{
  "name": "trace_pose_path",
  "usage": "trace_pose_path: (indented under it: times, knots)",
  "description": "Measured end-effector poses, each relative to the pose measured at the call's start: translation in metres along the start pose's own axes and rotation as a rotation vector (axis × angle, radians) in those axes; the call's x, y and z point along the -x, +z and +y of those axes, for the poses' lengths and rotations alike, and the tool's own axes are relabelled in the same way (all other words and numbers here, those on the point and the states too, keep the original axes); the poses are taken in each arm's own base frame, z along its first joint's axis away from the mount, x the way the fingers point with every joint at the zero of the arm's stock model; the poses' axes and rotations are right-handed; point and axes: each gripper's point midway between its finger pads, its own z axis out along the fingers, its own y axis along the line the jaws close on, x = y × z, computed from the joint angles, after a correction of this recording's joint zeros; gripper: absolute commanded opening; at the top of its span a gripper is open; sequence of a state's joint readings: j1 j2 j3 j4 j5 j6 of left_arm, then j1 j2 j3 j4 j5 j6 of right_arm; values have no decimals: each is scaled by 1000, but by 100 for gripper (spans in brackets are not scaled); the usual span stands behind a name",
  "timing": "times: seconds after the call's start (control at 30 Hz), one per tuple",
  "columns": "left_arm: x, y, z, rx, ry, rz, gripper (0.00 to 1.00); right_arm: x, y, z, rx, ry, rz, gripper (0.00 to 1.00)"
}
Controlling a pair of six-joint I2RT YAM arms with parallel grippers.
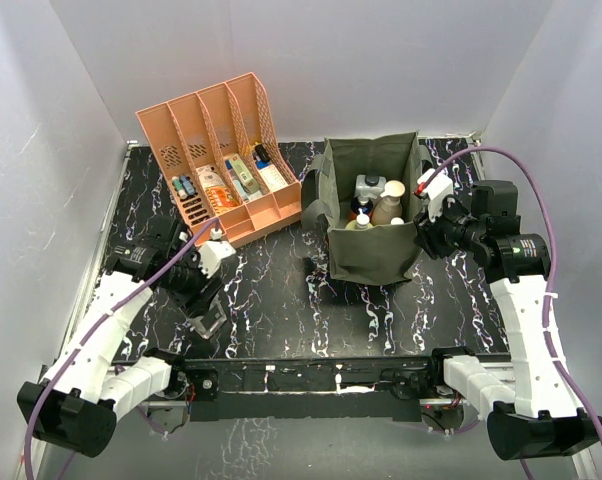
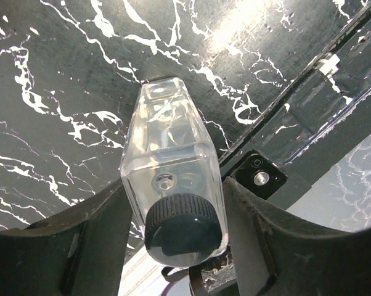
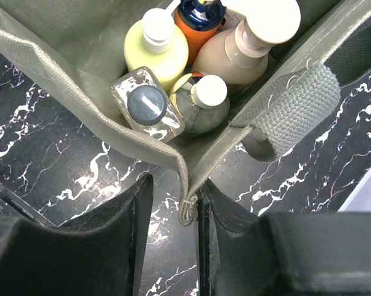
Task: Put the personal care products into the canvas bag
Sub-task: Pick up the care product from the center of the board.
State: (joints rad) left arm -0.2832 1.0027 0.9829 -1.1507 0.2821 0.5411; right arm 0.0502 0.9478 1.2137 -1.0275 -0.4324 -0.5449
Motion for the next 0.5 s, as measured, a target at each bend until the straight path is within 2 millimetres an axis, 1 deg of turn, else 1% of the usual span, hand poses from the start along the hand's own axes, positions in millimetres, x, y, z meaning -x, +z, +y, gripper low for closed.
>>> trace_pose_path:
  times: [0.17,0.23,0.27,0.33,0.47,0.5]
  knots:
    - [4,-1,0,-1,23,-30,35,0,-2,1,-2,-5,-4,37]
    - [5,-1,0,-5,25,-35,26,1,-2,1,-3,-6,-6,38]
    - [5,-2,0,-6,25,-37,19,1,-2,1,-3,-7,-7,38]
    - [5,-2,-1,-12,28,-43,0,1,-3,1,-2,-7,-9,40]
    - [5,-5,-2,-20,32,-48,0,2,-3,2,5,-8,-13,46]
    - [7,-8,-2,-21,32,-54,0,2,-3,3,8,-9,-13,50]
